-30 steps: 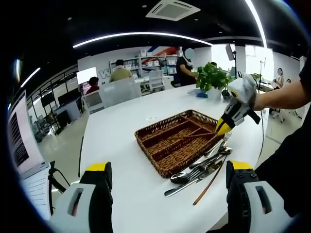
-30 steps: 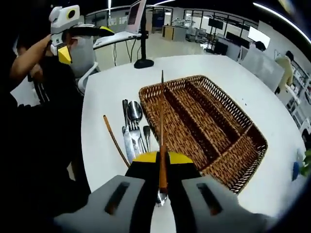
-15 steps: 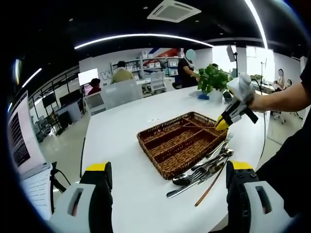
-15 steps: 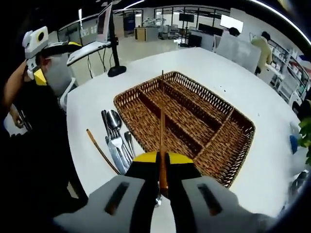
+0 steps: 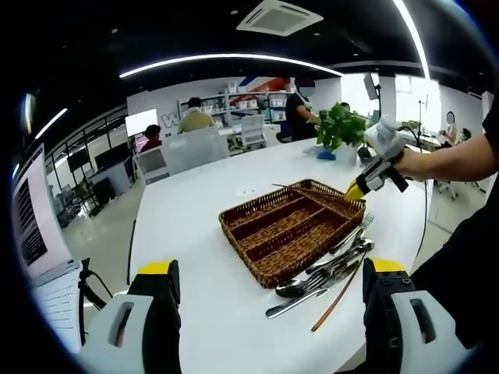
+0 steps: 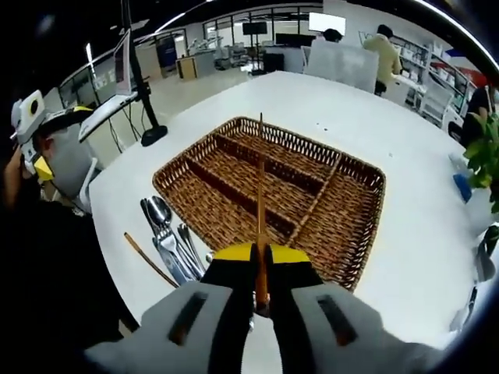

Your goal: Arrange the knives, forks, and spoons in their matching storage slots by inserting each utensil handle-first until every utensil is classified and aligned in the correct compartment

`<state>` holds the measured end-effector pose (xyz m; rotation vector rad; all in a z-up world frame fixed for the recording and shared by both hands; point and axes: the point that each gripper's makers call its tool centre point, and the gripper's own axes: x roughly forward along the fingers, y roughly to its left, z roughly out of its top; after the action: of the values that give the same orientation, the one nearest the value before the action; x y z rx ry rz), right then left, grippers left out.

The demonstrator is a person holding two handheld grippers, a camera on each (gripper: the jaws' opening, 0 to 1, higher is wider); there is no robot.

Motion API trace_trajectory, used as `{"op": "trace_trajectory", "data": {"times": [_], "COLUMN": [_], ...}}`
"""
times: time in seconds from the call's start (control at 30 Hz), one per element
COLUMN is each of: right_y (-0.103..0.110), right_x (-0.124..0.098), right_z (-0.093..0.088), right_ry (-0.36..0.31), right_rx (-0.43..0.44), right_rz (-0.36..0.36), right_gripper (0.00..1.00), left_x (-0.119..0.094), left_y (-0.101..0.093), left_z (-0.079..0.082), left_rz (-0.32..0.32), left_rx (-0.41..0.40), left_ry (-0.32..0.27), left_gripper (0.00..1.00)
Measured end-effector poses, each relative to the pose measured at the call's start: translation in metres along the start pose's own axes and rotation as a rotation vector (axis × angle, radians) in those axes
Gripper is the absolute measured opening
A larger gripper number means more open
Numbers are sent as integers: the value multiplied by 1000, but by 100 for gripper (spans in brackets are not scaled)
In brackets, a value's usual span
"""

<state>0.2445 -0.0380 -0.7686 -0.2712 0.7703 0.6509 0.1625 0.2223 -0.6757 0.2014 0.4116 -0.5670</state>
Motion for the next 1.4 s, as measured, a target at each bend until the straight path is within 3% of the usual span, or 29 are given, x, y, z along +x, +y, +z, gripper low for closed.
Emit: {"op": "trace_trajectory", "data": {"times": [0.13, 0.2, 0.33, 0.57, 0.93, 1.4], "right_y": [-19, -33, -46, -69, -91, -93], "right_x": [-3, -8, -12, -23, -31, -29], "right_z": [-5, -8, -13, -22, -23, -18], "right_ry": [-4, -23, -53, -117, -150, -161], "right_rx": [79, 180, 283, 396, 459, 463], "right_rz": [-47, -97, -127, -201, -235, -239], "right_gripper": [2, 3, 3, 3, 3, 3], "left_x": [1, 1, -1, -2, 1, 2], "left_y": [0, -1, 0, 0, -1, 1], "left_z": [1, 1, 0, -2, 1, 2], "left_rz": [-1, -1, 1, 1, -7, -8], "left_rx": [-2, 0, 0, 1, 10, 10], "left_ry": [-1, -3, -1, 5, 0, 2], "left_gripper": [99, 99, 99, 99, 99, 99]}}
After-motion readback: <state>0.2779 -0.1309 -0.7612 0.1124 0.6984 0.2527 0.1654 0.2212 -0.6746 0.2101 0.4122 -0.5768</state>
